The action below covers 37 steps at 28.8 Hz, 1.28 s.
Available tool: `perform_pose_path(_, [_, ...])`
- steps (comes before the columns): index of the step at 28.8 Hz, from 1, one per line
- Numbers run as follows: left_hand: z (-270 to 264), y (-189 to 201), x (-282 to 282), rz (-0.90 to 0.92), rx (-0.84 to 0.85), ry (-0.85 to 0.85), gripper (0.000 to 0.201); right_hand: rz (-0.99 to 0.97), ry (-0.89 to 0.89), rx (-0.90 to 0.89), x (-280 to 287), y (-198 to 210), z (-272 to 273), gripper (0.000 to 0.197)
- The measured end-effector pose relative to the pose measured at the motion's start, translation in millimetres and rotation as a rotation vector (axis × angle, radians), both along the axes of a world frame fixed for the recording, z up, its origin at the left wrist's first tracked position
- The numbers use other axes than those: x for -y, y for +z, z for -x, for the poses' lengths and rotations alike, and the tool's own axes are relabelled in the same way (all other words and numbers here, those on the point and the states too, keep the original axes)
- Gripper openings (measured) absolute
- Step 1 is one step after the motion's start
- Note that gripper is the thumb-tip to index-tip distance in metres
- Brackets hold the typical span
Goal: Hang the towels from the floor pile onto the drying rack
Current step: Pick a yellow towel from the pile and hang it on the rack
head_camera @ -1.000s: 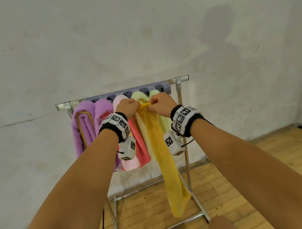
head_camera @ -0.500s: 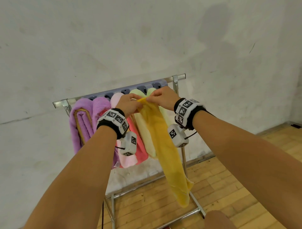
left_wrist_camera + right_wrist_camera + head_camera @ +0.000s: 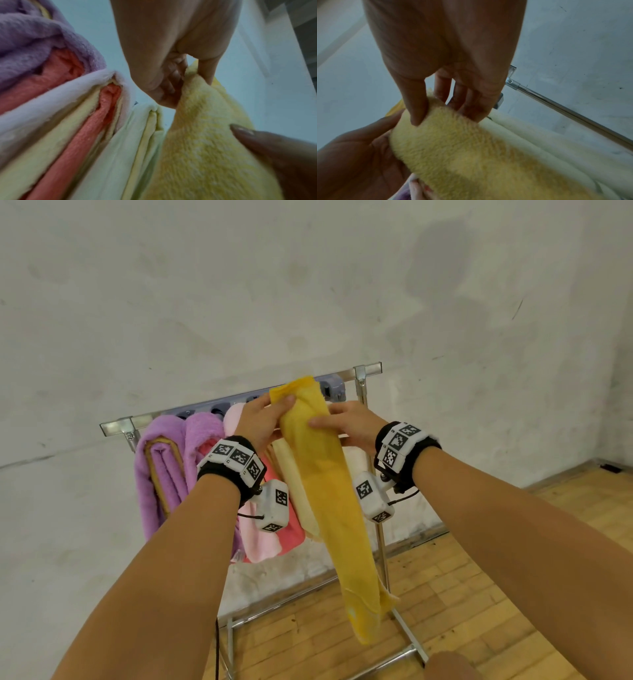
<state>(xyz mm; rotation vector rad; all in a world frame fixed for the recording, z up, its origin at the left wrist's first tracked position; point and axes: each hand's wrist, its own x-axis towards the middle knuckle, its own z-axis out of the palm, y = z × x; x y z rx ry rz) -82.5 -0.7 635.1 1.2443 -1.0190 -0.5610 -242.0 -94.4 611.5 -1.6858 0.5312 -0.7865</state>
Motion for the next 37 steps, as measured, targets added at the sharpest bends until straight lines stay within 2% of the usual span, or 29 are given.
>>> perform_pose_path(2, [-2, 2, 3, 0.005, -0.019, 0.021, 0.032, 0.046, 0.020, -0.017, 0, -5, 3, 0.038])
perform_pose_path(6, [10, -8, 3, -0.241, -0.002, -0.106, 0.036, 0.016, -0.092, 0.191, 4, -3, 5, 0.034])
perform_pose_path(8, [15, -12, 6, -0.237, 0.030, -0.121, 0.026, -0.001, -0.098, 0.208, 7, -3, 6, 0.036])
perform_pose_path(10, [16, -10, 8, -0.161, -0.007, -0.095, 0.022, -0.044, -0.023, 0.131, 7, -6, 9, 0.041])
perform_pose_path(13, [14, -3, 12, -0.060, -0.069, -0.038, 0.028, -0.068, 0.015, 0.006, 6, -13, 14, 0.042])
perform_pose_path(16, [18, -6, 12, -0.135, -0.068, -0.046, 0.034, -0.003, -0.054, 0.086, 8, -12, 17, 0.038])
perform_pose_path(19, [21, -17, 13, -0.281, 0.029, -0.176, 0.046, 0.006, -0.143, 0.213, 9, -5, 15, 0.033])
perform_pose_path(22, [22, -16, 13, -0.199, 0.048, -0.154, 0.039, -0.044, -0.082, 0.194, 8, -2, 12, 0.038])
perform_pose_path(26, [19, -5, 10, -0.018, -0.074, -0.100, 0.034, -0.083, 0.010, 0.044, 5, -7, 13, 0.040])
perform_pose_path(29, [18, -5, 7, -0.054, -0.051, -0.128, 0.040, -0.038, -0.068, 0.204, 0, -2, 15, 0.032])
perform_pose_path(32, [29, -12, 7, -0.175, 0.091, -0.222, 0.037, -0.015, -0.183, 0.395, -3, 9, 17, 0.020])
perform_pose_path(37, [40, -7, 10, -0.191, 0.114, -0.255, 0.036, 0.015, -0.253, 0.425, -5, 13, 25, 0.023])
